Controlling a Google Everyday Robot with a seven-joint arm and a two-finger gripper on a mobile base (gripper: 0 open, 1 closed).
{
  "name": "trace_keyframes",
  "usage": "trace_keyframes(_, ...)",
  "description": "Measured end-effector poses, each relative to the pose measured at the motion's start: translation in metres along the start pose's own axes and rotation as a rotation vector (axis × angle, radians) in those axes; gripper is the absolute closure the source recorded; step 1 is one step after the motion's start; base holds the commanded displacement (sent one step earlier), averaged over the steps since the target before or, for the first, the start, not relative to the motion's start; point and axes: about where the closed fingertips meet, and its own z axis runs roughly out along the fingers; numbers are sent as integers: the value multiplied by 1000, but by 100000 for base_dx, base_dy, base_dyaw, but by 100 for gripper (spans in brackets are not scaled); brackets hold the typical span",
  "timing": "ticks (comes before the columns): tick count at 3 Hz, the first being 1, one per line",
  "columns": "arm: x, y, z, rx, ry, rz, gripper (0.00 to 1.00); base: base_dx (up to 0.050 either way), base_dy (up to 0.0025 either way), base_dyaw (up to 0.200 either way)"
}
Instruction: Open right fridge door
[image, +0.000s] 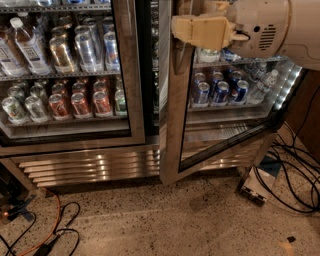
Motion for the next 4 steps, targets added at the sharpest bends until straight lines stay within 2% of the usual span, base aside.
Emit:
trace_keyframes(1, 0, -4, -4, 0, 0, 0, 100, 0, 0, 0)
trace_keyframes(4, 0, -20, -14, 0, 0, 0, 100, 0, 0, 0)
